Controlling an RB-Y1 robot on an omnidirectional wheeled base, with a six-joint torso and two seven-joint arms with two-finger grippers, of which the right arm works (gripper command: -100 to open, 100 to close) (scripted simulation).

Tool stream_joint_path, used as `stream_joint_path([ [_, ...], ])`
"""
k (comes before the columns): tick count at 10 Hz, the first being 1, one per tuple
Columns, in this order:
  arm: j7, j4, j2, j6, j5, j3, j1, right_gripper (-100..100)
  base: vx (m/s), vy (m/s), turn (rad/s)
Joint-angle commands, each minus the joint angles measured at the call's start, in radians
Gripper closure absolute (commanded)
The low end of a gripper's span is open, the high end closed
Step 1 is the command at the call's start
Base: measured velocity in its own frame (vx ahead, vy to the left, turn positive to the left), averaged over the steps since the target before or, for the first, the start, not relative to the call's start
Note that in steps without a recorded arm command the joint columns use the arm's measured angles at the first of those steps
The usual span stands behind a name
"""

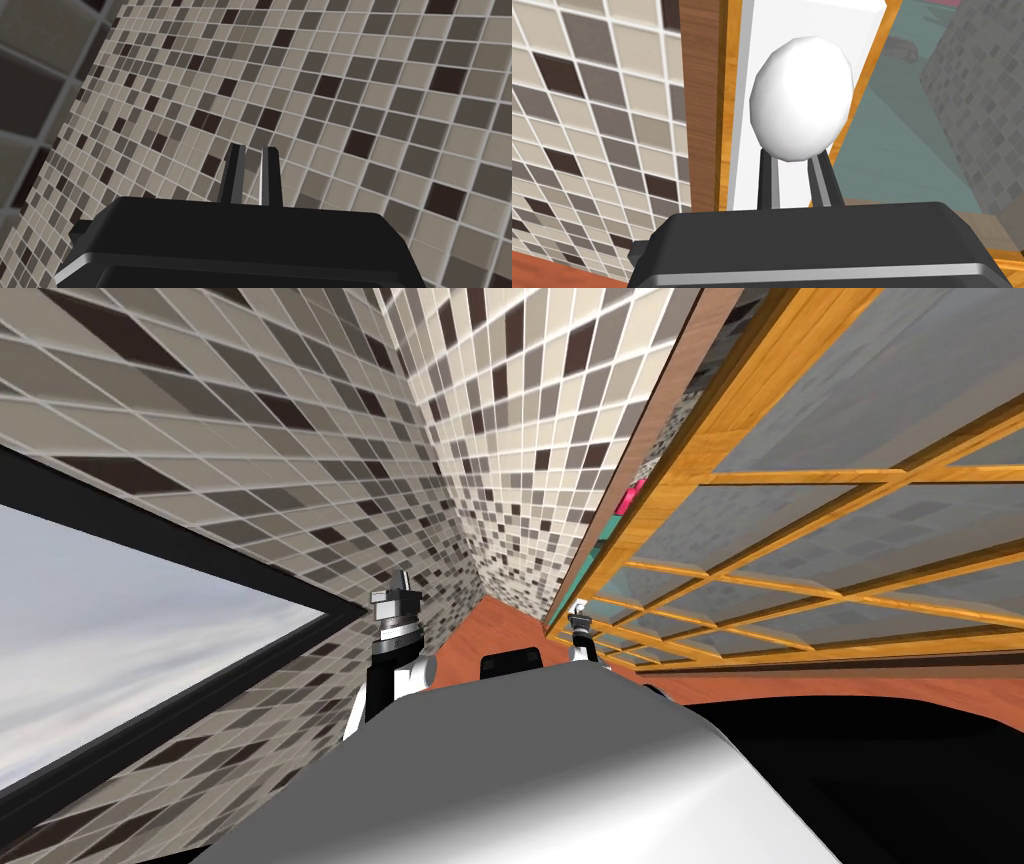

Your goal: Pull the door open

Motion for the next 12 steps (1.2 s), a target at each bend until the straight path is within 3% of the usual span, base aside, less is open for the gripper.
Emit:
stream_joint_path([
  [1,-0.042,-0.009,-0.005,-0.021,-0.015,0.0,-0.011,100,-0.076,-0.009,0.107],
  [4,-0.042,-0.009,-0.005,-0.021,-0.015,0.0,-0.011,100,-0.017,0.002,0.004],
  [7,-0.126,-0.007,-0.007,-0.018,-0.051,0.007,-0.014,100,-0.063,-0.011,0.12],
  [10,-0.17,-0.006,-0.009,-0.016,-0.069,0.011,-0.016,100,-0.072,-0.014,0.089],
  [11,-0.162,0.022,-0.001,-0.004,-0.064,0.016,-0.012,100,-0.02,-0.017,0.032],
  [12,-0.179,0.018,-0.004,-0.003,-0.056,0.034,-0.008,100,-0.132,0.021,0.06],
])
